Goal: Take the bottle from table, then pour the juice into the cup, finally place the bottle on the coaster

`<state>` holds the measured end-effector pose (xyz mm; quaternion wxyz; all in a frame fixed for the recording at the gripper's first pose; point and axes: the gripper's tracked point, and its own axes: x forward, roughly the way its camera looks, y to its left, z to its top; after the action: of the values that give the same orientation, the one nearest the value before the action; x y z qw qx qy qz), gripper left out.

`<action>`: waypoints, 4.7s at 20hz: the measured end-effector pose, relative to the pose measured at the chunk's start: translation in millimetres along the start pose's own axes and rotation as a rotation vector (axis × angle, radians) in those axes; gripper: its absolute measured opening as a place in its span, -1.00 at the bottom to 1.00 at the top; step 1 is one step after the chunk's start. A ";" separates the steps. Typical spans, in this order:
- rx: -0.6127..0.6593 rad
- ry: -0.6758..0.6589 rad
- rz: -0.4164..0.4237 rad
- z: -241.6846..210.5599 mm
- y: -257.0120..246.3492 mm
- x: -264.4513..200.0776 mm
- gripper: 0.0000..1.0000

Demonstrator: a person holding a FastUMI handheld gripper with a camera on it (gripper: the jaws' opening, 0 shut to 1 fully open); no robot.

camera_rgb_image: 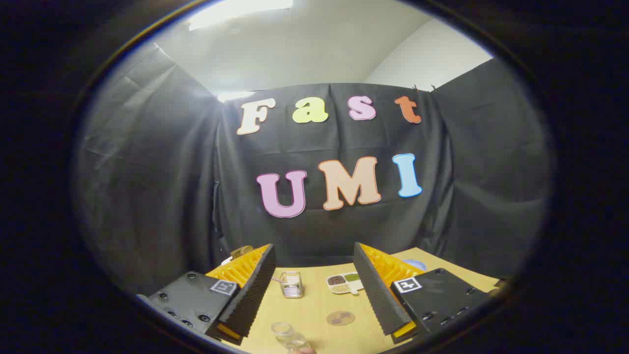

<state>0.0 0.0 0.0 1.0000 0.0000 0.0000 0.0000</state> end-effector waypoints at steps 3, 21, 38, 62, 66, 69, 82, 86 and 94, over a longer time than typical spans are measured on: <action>0.000 -0.001 0.000 -3.1 3.6 0.2 0.98; 0.003 0.105 0.019 -73.0 19.8 2.4 0.98; -0.081 0.455 0.084 -260.0 38.8 -12.0 0.99; 0.144 0.672 0.019 -323.1 31.1 -9.4 0.47; 0.346 0.604 -0.024 -293.6 26.0 7.9 0.47; 0.525 0.530 -0.076 -267.4 13.4 25.3 0.47; 0.986 0.322 -0.234 -209.2 -49.4 75.4 0.47; 1.105 0.262 -0.257 -195.6 -66.4 85.7 0.47; 1.284 0.122 -0.309 -175.0 -105.5 90.3 0.47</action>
<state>90.3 -105.5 -175.0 0.7880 0.5960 0.0566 -0.1435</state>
